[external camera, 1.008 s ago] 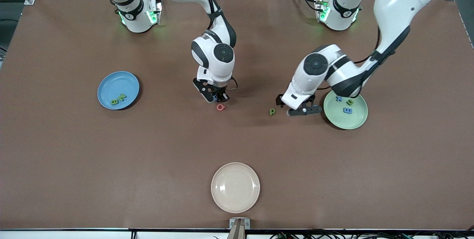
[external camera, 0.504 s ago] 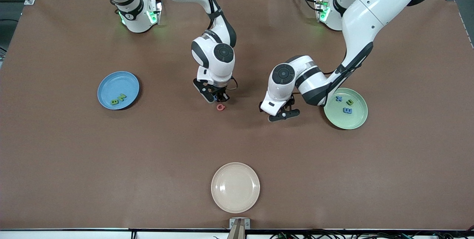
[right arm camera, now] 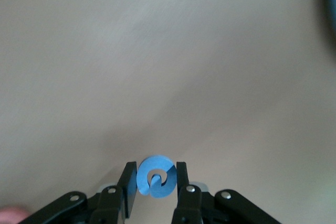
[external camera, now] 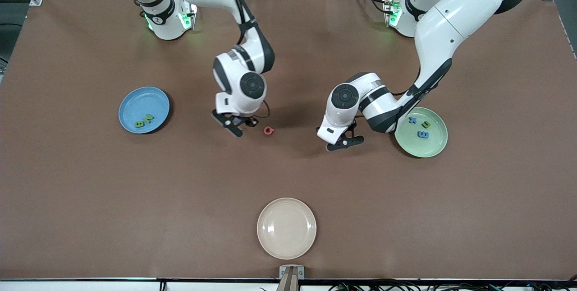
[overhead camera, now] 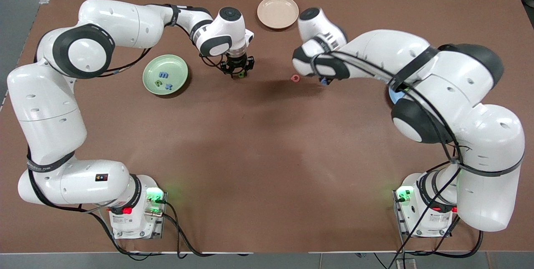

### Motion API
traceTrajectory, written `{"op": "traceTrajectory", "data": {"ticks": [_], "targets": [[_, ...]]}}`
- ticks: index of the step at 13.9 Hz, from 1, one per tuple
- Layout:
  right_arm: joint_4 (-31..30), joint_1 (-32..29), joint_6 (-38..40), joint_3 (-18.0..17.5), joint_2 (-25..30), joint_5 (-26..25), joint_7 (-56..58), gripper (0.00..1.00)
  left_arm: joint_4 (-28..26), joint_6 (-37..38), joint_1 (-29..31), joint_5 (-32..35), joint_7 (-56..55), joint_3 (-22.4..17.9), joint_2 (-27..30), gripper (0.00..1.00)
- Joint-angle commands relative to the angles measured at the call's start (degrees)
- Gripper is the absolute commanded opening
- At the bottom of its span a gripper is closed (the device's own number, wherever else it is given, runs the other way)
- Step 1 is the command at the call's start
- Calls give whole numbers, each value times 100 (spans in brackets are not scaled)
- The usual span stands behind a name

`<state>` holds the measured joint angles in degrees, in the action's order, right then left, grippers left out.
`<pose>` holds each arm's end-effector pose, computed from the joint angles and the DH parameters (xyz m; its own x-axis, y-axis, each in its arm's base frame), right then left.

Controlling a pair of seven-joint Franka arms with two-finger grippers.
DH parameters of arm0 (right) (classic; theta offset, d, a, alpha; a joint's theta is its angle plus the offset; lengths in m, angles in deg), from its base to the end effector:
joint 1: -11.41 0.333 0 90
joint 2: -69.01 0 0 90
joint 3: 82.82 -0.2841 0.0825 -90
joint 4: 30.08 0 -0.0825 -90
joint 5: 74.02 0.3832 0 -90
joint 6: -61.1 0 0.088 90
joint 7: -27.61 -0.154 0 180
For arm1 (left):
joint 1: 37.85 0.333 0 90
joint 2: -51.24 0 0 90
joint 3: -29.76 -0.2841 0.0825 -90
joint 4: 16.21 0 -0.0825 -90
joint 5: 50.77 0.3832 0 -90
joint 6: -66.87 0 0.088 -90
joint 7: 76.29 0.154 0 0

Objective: Sort uppercase to blue plate, lowercase to green plate
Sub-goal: 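Carry the G to the blue plate while the left gripper carries the d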

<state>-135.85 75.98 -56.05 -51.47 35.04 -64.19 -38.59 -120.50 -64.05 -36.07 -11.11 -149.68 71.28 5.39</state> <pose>0.4780 0.3225 0.1517 0.8019 -0.5960 0.0423 -0.5740 -0.7489 0.3312 0.4874 -0.3714 0.1077 0.9724 0.2308 -0.0337 0.2293 -0.9724 -0.0431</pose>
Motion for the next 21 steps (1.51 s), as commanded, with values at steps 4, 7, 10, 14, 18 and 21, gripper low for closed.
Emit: {"op": "traceTrajectory", "data": {"ticks": [4,7,10,14,18,21], "targets": [[-1092,-15,562,1319,1102,-278,2135,0,94,67,-37,60,-35,5,-91,34],[-1621,-32,518,1750,1603,-656,2751,0,94,67,-37,60,-17,5,-91,11],[-1902,-41,518,2452,1815,-727,3725,0,59,102,94,60,35,14,-39,1],[-2114,-58,395,2903,1824,-727,4238,28,-257,129,742,60,526,241,216,1],[-2114,-103,421,2903,1824,-727,4265,100,-521,890,2288,68,1676,1330,234,1],[-2062,29,430,2877,1824,-631,4186,100,-907,1245,3387,156,2442,1867,243,1]]}}
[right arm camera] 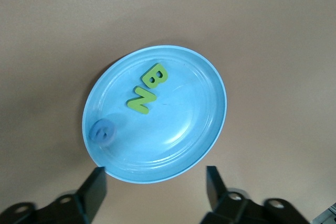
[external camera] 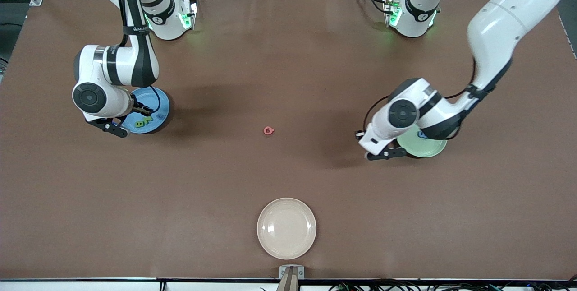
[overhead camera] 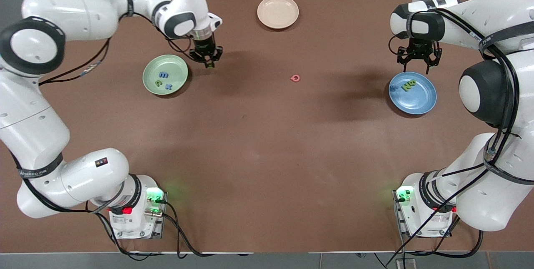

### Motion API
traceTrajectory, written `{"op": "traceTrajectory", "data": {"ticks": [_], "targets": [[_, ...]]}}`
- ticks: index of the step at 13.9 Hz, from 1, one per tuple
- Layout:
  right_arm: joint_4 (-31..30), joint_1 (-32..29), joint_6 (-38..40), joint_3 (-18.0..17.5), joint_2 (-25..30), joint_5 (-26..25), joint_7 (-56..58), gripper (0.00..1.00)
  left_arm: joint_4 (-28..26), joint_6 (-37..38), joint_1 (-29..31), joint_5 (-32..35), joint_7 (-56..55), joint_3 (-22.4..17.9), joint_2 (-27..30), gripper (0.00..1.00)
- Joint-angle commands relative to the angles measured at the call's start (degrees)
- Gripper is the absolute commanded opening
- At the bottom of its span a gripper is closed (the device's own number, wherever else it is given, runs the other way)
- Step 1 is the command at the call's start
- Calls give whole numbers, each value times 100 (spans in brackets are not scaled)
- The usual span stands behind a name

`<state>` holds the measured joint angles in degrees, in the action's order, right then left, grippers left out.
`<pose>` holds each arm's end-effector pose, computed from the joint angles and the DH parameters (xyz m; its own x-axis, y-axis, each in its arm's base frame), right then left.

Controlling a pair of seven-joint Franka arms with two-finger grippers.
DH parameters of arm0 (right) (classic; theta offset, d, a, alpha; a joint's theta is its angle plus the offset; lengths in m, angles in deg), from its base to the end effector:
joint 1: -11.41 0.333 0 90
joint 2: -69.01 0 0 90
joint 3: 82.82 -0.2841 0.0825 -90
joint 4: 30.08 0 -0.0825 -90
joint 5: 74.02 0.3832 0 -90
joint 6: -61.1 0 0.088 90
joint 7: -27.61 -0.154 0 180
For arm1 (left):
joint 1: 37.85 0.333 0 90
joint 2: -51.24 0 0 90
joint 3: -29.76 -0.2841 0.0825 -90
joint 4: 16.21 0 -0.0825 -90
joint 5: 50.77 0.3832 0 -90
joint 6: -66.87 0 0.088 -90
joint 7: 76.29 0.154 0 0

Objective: Sort uppercase to blue plate, lowercase to green plate
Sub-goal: 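Carry the G to the blue plate while the left gripper carries the d, then release the d on the green plate while the right gripper grasps Q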

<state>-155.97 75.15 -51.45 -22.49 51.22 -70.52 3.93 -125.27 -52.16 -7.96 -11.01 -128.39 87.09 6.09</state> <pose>0.4791 0.0132 0.2153 0.8672 -0.4358 -0.2410 -0.3413 -0.8725 0.3495 0.5322 -0.2322 0.1564 0.9809 0.0972 -0.1688 0.0928 -0.9951 -0.0338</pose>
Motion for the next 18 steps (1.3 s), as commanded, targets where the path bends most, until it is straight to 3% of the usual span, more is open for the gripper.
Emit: {"op": "traceTrajectory", "data": {"ticks": [1,4,8,9,12,13,14,16,17,18], "targets": [[-14,198,-47,-30,206,106,-83,100,-580,64,944,163,567,410,173,1],[284,409,-65,-82,127,905,-92,100,-985,55,1833,549,1174,604,165,1],[793,901,-178,-187,-513,2415,-355,100,-1179,3,2205,778,1422,596,112,1],[916,989,-240,-257,-698,2602,-652,100,-1179,-15,2205,839,1422,578,95,1],[1374,1000,-713,-968,-1208,2665,-1978,100,-1206,-24,2205,857,1422,561,50,5],[1427,973,-985,-1214,-1288,2717,-2365,100,-1206,-24,2205,857,1422,552,50,12],[1453,947,-1240,-1390,-1393,2857,-2691,100,-1206,-24,2196,849,1422,552,50,26],[1681,946,-1471,-1585,-1700,3104,-3297,99,-1197,-24,2196,857,1422,552,50,85],[1908,946,-1471,-1664,-1910,3113,-3709,97,-1188,-24,2205,857,1422,560,59,97],[2111,946,-1480,-1708,-2060,3113,-4140,97,-1171,-24,2196,849,1422,560,68,99]]}}
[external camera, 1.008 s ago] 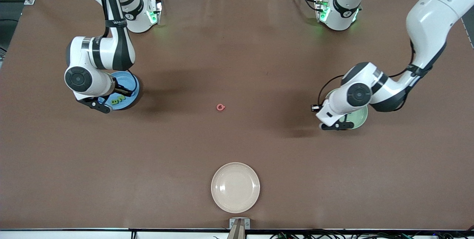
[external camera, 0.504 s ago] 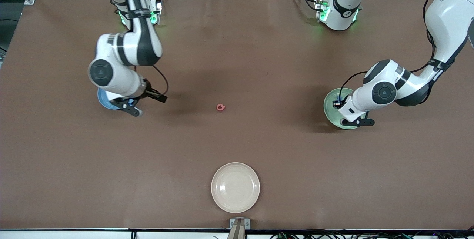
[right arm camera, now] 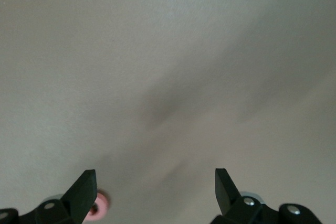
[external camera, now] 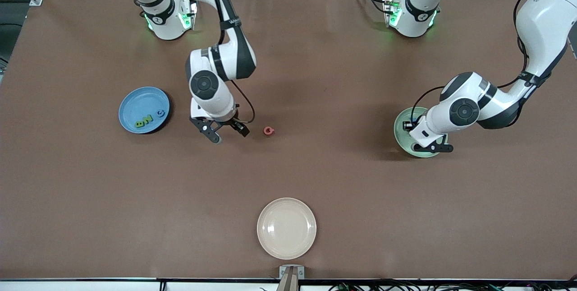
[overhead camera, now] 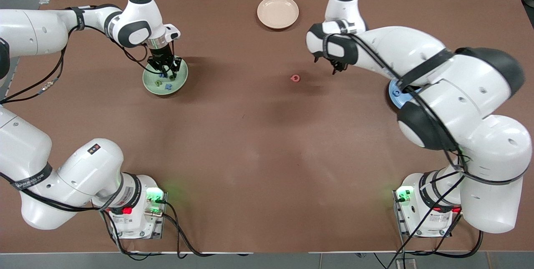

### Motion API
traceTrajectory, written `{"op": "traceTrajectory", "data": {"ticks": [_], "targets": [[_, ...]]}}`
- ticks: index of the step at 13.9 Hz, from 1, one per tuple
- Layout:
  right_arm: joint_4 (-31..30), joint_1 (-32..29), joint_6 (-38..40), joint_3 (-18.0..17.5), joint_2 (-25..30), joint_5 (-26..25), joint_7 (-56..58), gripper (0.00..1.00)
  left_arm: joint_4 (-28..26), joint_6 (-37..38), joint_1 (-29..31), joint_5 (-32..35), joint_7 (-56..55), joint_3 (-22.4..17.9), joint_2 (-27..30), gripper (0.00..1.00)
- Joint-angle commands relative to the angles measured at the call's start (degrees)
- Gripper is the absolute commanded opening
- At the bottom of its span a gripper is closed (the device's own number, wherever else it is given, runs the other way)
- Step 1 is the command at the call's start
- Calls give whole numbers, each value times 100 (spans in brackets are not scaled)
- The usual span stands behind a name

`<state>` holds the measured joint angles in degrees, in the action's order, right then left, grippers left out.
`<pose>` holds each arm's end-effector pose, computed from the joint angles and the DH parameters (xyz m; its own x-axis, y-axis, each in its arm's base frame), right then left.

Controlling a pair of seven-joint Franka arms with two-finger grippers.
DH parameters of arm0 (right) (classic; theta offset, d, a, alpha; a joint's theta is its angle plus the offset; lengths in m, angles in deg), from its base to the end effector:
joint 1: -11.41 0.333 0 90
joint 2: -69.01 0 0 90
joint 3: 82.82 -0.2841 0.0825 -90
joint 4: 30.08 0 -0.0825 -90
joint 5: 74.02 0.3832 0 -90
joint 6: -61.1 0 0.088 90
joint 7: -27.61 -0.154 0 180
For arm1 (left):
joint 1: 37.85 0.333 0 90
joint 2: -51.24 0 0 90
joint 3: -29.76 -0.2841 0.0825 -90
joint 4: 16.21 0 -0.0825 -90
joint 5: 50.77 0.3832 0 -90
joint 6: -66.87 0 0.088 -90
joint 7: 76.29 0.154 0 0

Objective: Sort uppercase to blue plate, lowercase to green plate
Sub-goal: 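Release the d on the green plate while the right gripper grasps Q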

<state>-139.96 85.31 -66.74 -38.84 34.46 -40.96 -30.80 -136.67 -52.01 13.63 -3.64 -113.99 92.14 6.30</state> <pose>0.5034 0.3226 0.1720 0.6910 -0.7212 -0.0486 -0.7197 -0.6927 0.0471 0.5118 -0.0939 0.1307 0.9761 -0.0329 -0.2147 -0.0423 -0.9983 -0.0392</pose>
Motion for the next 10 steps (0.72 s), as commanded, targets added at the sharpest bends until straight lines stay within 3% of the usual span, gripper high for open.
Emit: {"op": "traceTrajectory", "data": {"ticks": [1,10], "targets": [[607,-69,32,-135,-481,158,-933,97,30,5,12,103,-44,64,56,99],[643,-377,-996,-978,-623,166,-2218,94,242,32,142,33,-9,90,74,100]]}}
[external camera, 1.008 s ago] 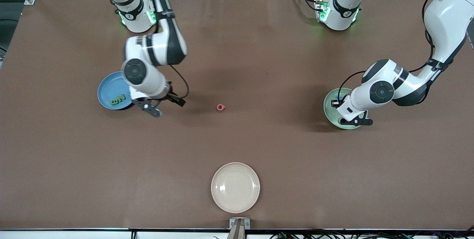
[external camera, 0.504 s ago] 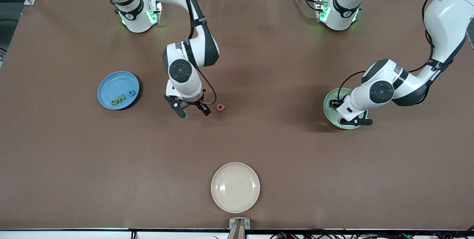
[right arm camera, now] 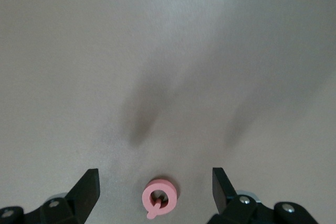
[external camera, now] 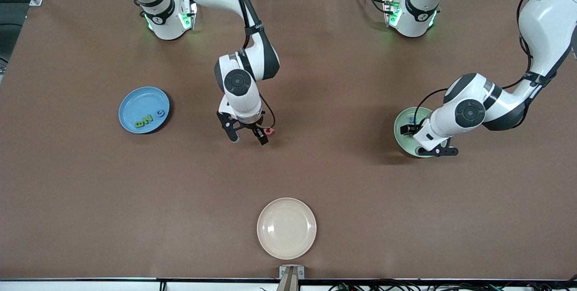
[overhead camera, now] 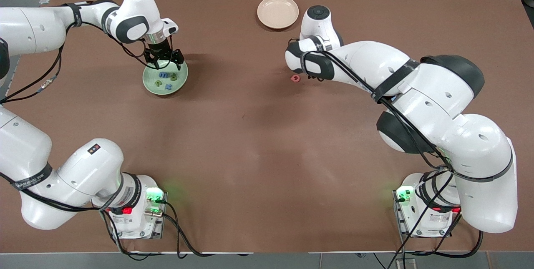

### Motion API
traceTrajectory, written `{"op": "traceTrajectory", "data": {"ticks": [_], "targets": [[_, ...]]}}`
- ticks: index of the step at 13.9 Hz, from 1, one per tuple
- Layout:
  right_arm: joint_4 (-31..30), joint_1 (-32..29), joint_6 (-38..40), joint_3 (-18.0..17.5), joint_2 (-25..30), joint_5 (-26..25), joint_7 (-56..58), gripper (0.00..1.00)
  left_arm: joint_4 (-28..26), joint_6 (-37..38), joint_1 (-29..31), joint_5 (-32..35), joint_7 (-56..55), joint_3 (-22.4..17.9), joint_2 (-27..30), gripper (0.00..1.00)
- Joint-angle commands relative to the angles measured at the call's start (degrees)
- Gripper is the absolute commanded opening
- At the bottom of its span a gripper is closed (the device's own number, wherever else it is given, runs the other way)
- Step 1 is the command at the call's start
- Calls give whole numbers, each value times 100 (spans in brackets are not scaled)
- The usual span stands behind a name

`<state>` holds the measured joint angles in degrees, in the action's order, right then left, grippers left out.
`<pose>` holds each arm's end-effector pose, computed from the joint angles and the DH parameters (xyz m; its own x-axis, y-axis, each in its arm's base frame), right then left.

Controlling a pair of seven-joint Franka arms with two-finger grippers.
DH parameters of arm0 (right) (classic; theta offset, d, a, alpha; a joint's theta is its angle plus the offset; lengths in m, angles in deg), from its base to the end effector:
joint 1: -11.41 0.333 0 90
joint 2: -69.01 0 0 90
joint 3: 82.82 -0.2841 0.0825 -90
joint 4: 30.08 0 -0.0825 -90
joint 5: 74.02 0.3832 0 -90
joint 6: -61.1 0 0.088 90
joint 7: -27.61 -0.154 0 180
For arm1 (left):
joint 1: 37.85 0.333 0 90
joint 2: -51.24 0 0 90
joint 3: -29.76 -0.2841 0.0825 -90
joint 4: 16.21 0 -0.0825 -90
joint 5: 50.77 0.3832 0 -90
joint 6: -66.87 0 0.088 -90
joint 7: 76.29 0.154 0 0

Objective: Sort uppercase to blue plate, lowercase to green plate
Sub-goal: 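Release the d on the green plate while the right gripper grasps Q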

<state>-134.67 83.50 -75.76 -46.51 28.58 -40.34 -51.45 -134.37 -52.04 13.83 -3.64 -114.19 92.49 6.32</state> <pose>0.4994 0.3872 0.1390 0.4852 -0.8744 -0.0070 -0.8735 -0.4844 -0.0480 0.5297 -0.0872 0.1432 0.9837 -0.0063 -0.1800 -0.0132 -0.9992 -0.0370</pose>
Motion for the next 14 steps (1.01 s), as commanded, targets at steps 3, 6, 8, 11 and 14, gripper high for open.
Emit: {"op": "traceTrajectory", "data": {"ticks": [3,6,8,11,14], "targets": [[123,-195,-113,-352,-122,104,-337,86,13,53,211,-203,220,90,290,100],[132,-187,-165,-431,-228,113,-355,77,-22,9,308,-1562,1718,-128,1158,99],[150,-204,-183,-545,-237,235,-347,75,-92,-17,290,-2223,2450,-357,1686,99],[167,-213,-183,-580,-254,262,-347,70,-180,-18,290,-3075,3495,-682,2328,100],[211,-213,-183,-581,-325,253,-329,59,-260,-18,290,-3885,4315,-929,3014,99]]}}
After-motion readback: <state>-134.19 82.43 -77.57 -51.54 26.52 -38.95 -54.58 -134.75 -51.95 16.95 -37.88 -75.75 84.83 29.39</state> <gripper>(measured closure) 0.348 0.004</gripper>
